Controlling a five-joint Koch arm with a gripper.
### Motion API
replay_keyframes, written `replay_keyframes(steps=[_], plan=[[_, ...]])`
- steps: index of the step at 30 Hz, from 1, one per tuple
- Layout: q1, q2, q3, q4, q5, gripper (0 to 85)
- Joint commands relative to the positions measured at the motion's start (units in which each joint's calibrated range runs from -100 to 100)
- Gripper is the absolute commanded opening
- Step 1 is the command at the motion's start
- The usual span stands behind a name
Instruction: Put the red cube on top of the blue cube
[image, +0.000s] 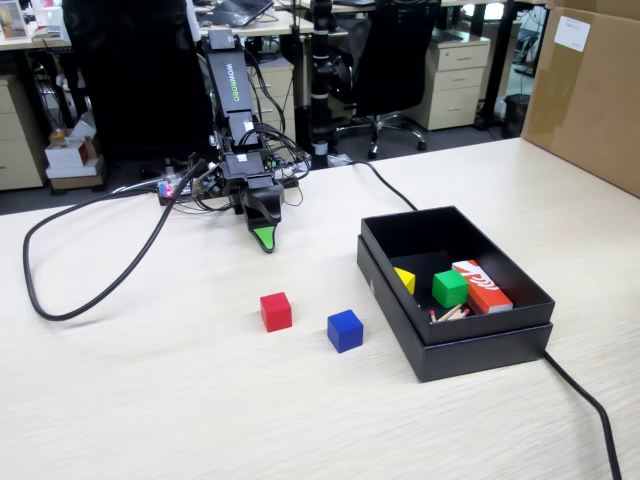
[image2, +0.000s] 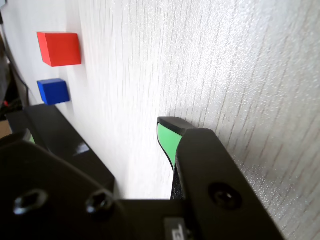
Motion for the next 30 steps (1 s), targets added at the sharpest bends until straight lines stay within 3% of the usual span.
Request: replay_keyframes(steps=[1,30], plan=[[0.0,0.1,-0.6,-0.7,-0.1,48.7],[-0.1,-0.9,-0.2,-1.4,0.7,47.5]])
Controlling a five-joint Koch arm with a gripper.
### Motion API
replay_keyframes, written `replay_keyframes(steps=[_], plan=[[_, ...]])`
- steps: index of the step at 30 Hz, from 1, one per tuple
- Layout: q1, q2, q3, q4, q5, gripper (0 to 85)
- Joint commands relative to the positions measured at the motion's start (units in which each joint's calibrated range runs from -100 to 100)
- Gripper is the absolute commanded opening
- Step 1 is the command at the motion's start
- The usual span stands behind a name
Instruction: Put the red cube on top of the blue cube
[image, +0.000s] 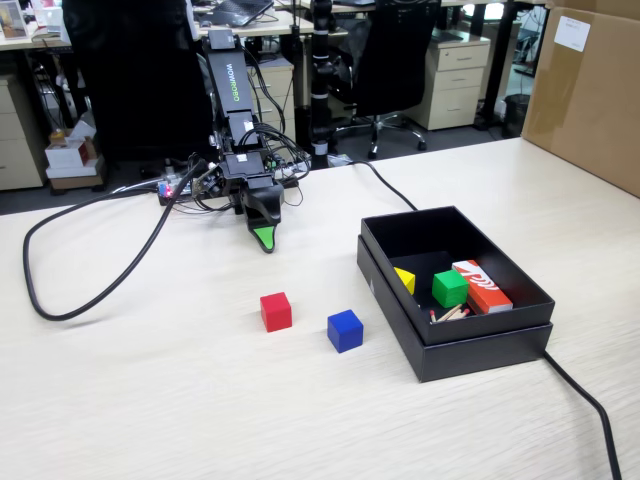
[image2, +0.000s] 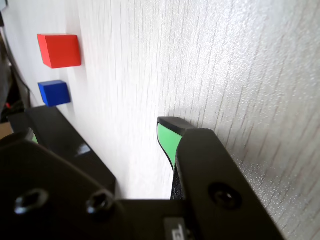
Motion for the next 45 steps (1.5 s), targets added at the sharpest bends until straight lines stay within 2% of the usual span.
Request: replay_keyframes(steps=[1,3,7,10,17,22,25,26,31,45], plan=[[-0.3,-0.2,0.5,-1.8,0.3,47.3],[-1.4,-0.4,3.5,-4.6,0.3,47.3],[-1.6,-0.2,16.7,-25.5,1.8,47.5],[-1.5,0.7,26.7,-34.6,2.8,47.3],[-2.3,8.7,41.0,-40.7,2.8,47.2],[-2.4,16.6,52.6,-50.0,2.2,47.2],[-3.0,24.5,62.4,-55.9,1.5,47.2],[-3.1,28.9,66.9,-58.0,0.4,47.2],[-3.2,42.1,79.6,-59.7,-2.4,47.1],[-4.0,71.9,96.1,-59.7,-3.1,47.2]])
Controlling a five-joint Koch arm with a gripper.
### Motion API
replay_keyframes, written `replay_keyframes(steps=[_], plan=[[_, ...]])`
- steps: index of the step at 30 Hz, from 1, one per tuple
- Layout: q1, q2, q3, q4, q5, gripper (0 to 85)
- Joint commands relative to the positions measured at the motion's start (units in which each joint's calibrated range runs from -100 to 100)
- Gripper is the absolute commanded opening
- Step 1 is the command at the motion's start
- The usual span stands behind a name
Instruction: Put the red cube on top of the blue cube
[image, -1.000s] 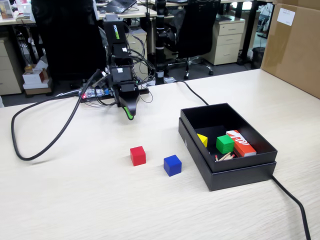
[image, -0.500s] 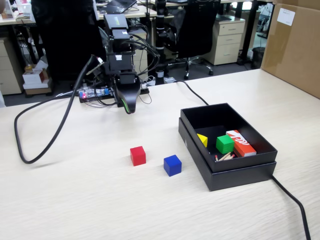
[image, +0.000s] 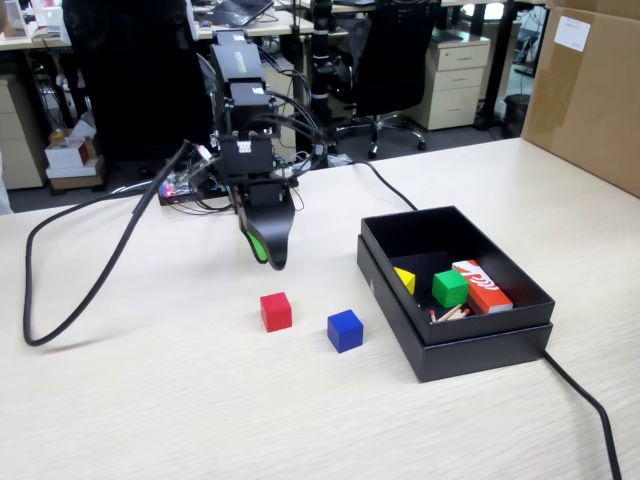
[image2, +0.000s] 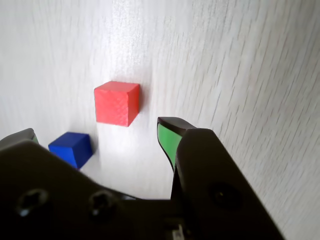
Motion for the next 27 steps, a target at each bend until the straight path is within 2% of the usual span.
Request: replay_keyframes(steps=[1,11,27], plan=[[-0.3,3.0,6.4,-0.4,-0.3,47.2],[-0.3,14.5,12.6,-0.4,-0.1,47.2],[-0.2,20.6,12.7,-0.4,-0.1,47.2]])
